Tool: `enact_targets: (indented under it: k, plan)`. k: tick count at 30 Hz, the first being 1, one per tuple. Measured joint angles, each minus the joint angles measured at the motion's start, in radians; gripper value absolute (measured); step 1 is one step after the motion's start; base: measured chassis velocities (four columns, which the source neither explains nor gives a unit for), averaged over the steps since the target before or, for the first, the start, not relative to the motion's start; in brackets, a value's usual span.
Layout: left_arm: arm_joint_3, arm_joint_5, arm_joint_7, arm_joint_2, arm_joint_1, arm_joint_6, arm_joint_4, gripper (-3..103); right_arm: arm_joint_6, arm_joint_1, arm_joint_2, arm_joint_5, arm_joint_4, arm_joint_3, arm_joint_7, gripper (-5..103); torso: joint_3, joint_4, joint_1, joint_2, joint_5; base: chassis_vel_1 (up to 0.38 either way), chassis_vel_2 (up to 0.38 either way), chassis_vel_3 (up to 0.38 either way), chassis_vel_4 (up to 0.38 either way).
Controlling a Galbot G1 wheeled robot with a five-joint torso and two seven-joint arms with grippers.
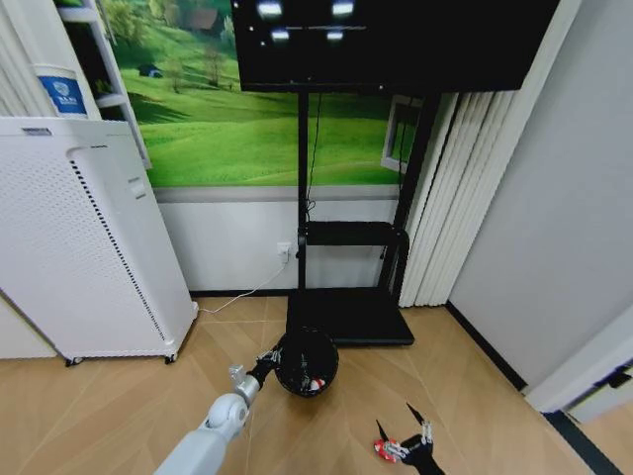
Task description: Pick up the trash bin and place the garbage on the floor into it.
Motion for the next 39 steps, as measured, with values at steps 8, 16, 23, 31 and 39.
enact_targets:
  k: [8, 16, 23, 31, 39]
  plan:
    - [-0.085, 0.054, -0.014, 0.053, 0.113, 0.029, -0.097, 7, -0.011, 0.150, 0.007, -0.052, -0.197, -0.054, -0.013, 100, 0.000, -0.0010, 0.000, 0.000, -0.0002, 0.007, 0.008, -0.003, -0.004]
    - [-0.280, 0.231, 0.016, 0.090, 0.391, 0.049, -0.210, 7, 0.000, 0.223, 0.012, -0.085, -0.309, -0.061, -0.013, 100, 0.000, 0.0002, 0.000, 0.000, 0.0003, 0.000, 0.000, 0.000, 0.000]
    - [-0.360, 0.225, 0.039, 0.080, 0.457, 0.023, -0.258, 7, 0.027, 0.223, 0.017, -0.144, -0.367, -0.060, -0.016, 100, 0.000, -0.0007, 0.000, 0.000, 0.0000, 0.000, 0.000, 0.000, 0.000]
    - [-0.372, 0.214, 0.042, 0.083, 0.444, 0.026, -0.319, 7, 0.056, 0.234, 0.021, -0.202, -0.432, -0.057, -0.029, 100, 0.000, -0.0006, 0.000, 0.000, 0.0001, 0.000, 0.000, 0.000, 0.000]
    - [-0.410, 0.174, 0.055, 0.102, 0.456, 0.033, -0.376, 7, 0.102, 0.322, 0.038, -0.296, -0.607, -0.071, -0.042, 100, 0.000, -0.0005, 0.000, 0.000, 0.0000, 0.000, 0.000, 0.000, 0.000]
